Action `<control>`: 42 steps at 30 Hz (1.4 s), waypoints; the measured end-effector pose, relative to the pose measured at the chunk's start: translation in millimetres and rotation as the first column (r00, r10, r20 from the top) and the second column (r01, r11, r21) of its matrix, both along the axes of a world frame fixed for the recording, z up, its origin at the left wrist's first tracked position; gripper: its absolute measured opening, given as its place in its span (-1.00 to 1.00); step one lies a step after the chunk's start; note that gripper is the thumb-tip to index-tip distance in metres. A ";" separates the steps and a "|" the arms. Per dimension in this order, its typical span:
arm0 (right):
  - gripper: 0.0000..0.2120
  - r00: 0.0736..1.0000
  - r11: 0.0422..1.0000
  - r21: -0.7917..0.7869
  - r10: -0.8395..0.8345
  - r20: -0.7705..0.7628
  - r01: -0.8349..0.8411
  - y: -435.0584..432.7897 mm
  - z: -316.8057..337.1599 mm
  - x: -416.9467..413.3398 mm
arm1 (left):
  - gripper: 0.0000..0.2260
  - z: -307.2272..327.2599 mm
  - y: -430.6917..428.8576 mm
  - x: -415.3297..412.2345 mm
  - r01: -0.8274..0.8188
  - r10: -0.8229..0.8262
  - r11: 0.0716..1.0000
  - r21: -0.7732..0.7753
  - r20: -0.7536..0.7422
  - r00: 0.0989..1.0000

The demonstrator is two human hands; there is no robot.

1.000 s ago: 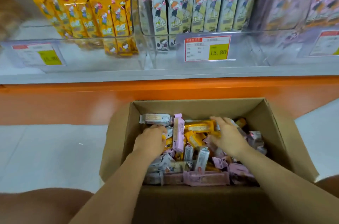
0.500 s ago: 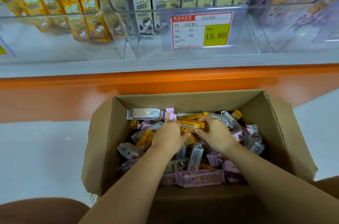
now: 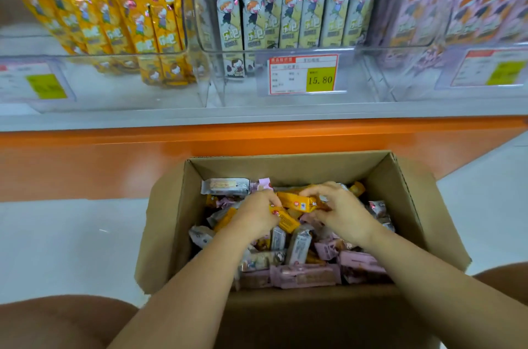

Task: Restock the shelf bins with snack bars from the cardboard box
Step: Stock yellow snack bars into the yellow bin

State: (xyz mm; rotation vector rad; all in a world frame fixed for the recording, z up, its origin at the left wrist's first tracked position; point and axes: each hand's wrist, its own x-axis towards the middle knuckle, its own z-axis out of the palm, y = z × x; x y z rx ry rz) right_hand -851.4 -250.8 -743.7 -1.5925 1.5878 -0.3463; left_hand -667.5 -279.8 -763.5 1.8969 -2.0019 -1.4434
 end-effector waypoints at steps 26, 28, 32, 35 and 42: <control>-0.58 0.938 0.894 -0.429 0.026 0.345 0.132 16.7 213.9 15.9 | -0.72 228.1 0.6 83.5 0.018 -0.176 0.910 -0.414 -0.347 0.921; -0.60 0.966 0.904 -0.427 0.081 0.246 0.033 13.3 227.6 21.8 | -0.53 239.5 -1.3 85.4 0.002 -0.203 0.889 -0.457 -0.391 0.898; -0.57 0.979 0.886 -0.449 0.180 0.099 -0.117 5.6 247.5 46.9 | -0.41 252.7 -0.8 81.4 -0.154 -0.155 0.895 -0.419 -0.615 0.773; -0.55 0.969 0.856 -0.492 0.228 0.091 -0.155 -5.9 254.6 73.5 | -0.46 258.5 -1.0 86.1 -0.247 -0.137 0.873 -0.420 -0.699 0.701; -0.69 0.962 0.769 -0.626 0.249 0.112 -0.126 -47.9 278.5 142.8 | -0.55 275.8 -22.3 130.3 -0.458 -0.139 0.733 -0.503 -0.770 0.622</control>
